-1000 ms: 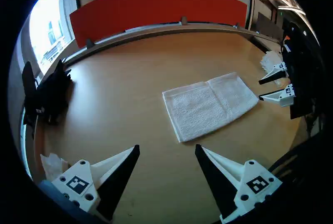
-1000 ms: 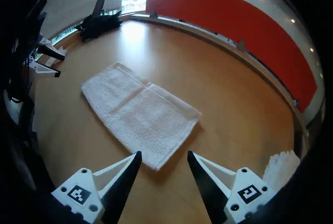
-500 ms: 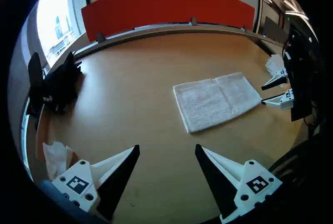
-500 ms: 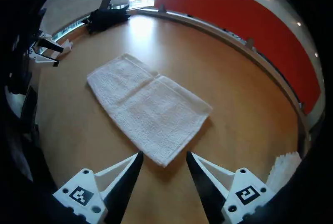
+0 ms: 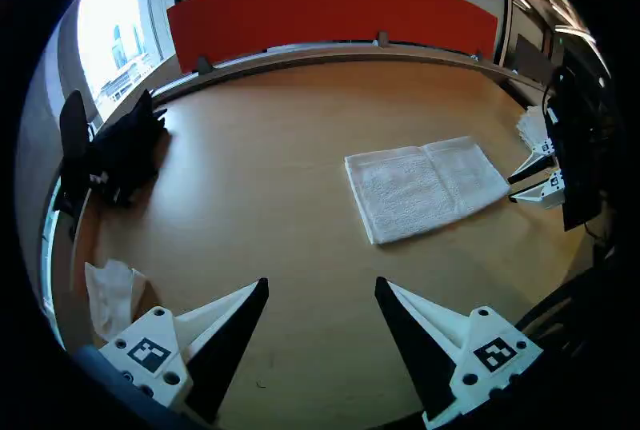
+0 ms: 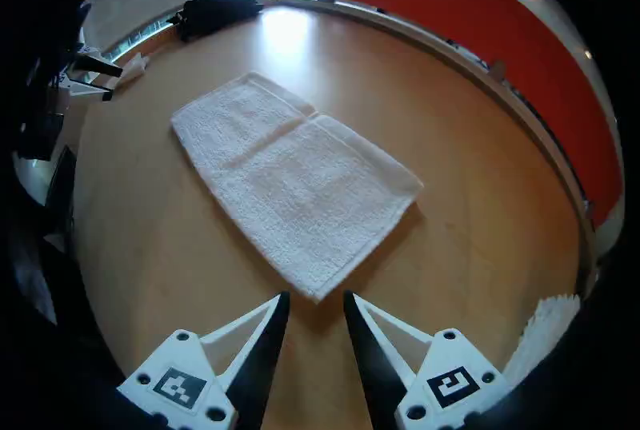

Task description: Fold towel

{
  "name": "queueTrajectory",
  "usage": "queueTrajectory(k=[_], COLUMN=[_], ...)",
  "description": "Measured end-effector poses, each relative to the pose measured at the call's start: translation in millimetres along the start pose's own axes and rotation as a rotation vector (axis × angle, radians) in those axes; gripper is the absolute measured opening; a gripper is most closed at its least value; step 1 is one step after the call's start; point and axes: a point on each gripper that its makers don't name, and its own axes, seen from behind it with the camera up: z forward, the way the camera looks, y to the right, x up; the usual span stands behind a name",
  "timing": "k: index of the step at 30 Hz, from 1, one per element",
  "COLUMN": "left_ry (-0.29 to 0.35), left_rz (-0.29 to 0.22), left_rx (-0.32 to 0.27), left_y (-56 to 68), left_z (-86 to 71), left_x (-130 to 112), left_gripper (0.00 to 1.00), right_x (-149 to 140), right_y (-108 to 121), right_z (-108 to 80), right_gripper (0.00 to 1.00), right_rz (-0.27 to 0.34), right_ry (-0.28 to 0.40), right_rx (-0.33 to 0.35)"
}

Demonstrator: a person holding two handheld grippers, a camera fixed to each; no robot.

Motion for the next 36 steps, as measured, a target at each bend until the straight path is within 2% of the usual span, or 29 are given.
queueTrajectory(k=[8,17,23,30,36], left_ry=[-0.003,-0.004,-0.005,-0.007,-0.008], left_rz=[0.004,0.009,0.007,0.007,0.004], left_rx=[0.001,0.0,0.004,0.006,0.009], left_y=[-2.5,-3.2,-3.9,-3.3,-3.5], left_z=[0.1,0.5,0.2,0.6,0.3], left_x=[-1.3,-1.7,-2.5,-4.8,-4.8], left_gripper=[0.99,0.99,0.99,0.99,0.99], right_x=[-1.2,-1.1,0.7,6.5,22.7], right_y=[-1.6,1.4,0.3,0.8,4.1], right_z=[4.5,7.3,8.3,2.9,-9.8], right_gripper=[0.25,0.25,0.05,0.05,0.05], right_rz=[-0.003,-0.006,-0.018,-0.018,-0.025], right_ry=[-0.008,-0.011,-0.006,0.014,0.051], right_rx=[0.025,0.025,0.029,0.019,-0.006])
